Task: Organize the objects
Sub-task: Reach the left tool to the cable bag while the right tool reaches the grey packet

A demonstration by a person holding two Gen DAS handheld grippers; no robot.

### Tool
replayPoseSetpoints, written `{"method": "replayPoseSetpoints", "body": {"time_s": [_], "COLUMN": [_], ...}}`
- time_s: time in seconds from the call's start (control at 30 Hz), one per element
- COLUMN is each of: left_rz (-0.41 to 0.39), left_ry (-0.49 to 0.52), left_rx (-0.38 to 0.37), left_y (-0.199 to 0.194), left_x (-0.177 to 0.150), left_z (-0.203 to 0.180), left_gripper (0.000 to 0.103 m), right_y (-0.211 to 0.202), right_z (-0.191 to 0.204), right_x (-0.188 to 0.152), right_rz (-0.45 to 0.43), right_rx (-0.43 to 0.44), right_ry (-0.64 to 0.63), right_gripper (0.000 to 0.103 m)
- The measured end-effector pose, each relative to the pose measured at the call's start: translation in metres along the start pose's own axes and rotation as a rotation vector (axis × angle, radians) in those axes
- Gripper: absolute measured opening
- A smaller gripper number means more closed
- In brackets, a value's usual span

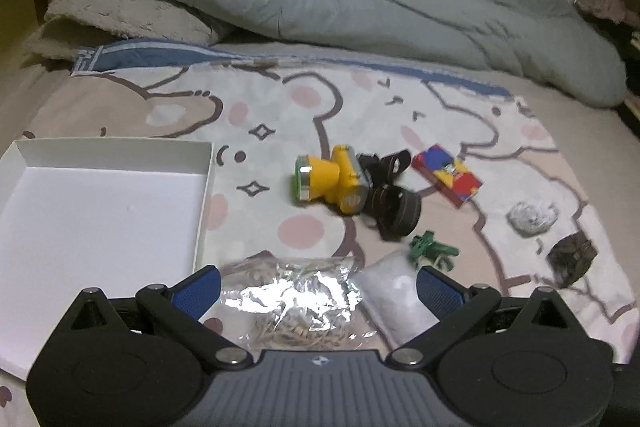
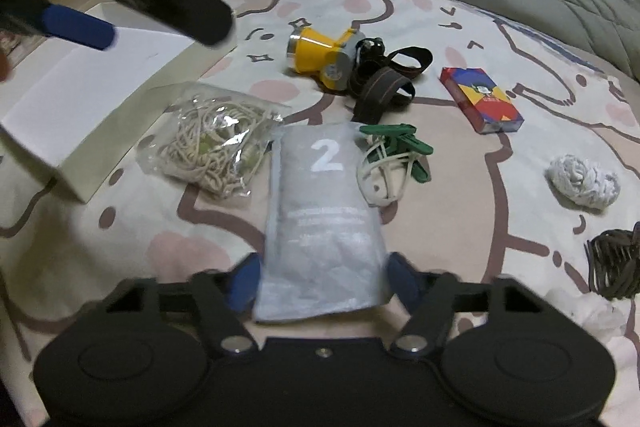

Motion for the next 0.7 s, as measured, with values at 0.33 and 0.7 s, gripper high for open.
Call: {"method": "replayPoseSetpoints", "body": {"time_s": [0.33,0.7], "left_rz": [0.076,0.159], "left_ry": [0.033,-0.002], "left_rx": [0.075,0.093], "left_y": [0.042,0.077], "left_x": [-0.011,-0.018], "left_z": [0.0,0.001], "left_gripper": [0.094,0.091], "right_y": [-0.016,-0.022], "right_z": [-0.017,-0.028], "right_x": [-0.033,-0.045], "right_rz": [0.1,0.108], "right_rx": [0.022,0.061], "right_ry": [0.041,0.083], "right_gripper": [0.062,0.065]}}
Point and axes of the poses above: each gripper's, at about its wrist camera, not at the fingertips, and y roughly the way its jaws point, z to its left, x to its top, the point moved 6 cm from there along y, roughly the way its jaws point, and after that the axes turned 6 degrees about x, right-handed, at the moved point
